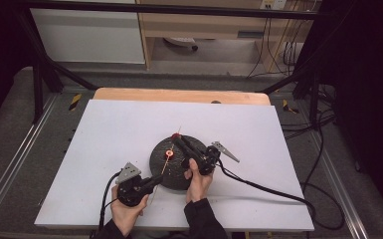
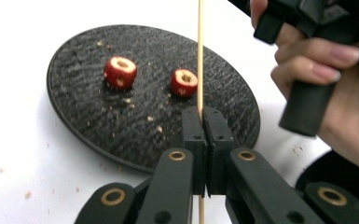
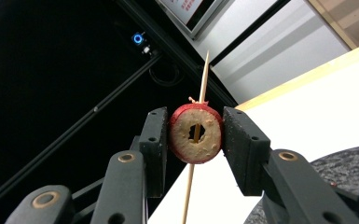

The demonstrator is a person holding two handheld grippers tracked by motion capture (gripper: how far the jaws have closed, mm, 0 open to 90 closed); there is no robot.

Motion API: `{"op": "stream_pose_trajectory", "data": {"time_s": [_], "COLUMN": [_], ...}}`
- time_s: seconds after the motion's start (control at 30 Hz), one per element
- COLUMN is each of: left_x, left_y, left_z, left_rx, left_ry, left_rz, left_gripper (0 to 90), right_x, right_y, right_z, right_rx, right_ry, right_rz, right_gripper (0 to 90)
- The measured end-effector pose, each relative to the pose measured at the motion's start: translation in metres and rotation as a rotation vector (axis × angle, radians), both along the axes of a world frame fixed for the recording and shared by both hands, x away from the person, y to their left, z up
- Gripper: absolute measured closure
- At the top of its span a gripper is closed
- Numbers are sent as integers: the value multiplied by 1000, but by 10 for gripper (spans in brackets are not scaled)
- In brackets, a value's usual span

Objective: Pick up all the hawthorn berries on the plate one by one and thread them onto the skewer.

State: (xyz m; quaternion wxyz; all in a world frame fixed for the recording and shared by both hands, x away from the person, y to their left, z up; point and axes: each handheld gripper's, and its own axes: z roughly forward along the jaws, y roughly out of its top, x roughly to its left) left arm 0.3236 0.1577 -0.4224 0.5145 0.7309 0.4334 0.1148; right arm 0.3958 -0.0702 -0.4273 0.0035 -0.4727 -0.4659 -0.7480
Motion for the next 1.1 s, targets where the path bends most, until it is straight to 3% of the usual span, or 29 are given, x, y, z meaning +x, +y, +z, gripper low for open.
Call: {"op": "stream_pose_trajectory", "data": {"time_s": [0.23,0.43,1.03,1.1], "left_x": [16,26,37,38], "left_y": [-8,-12,-12,-10], "left_z": [10,16,21,21], "left_rx": [-16,10,39,51], "left_ry": [12,1,-3,-18], "left_rz": [-4,-14,-50,-56], "left_gripper": [887,887,887,887], "right_x": [-4,-7,-12,-12], "right_y": [1,1,3,3], "right_z": [-2,-2,-7,-7], "right_rx": [-41,-76,-117,-121], "right_ry": [-4,-8,3,5], "right_rz": [16,24,56,59], "right_gripper": [621,620,618,616]}}
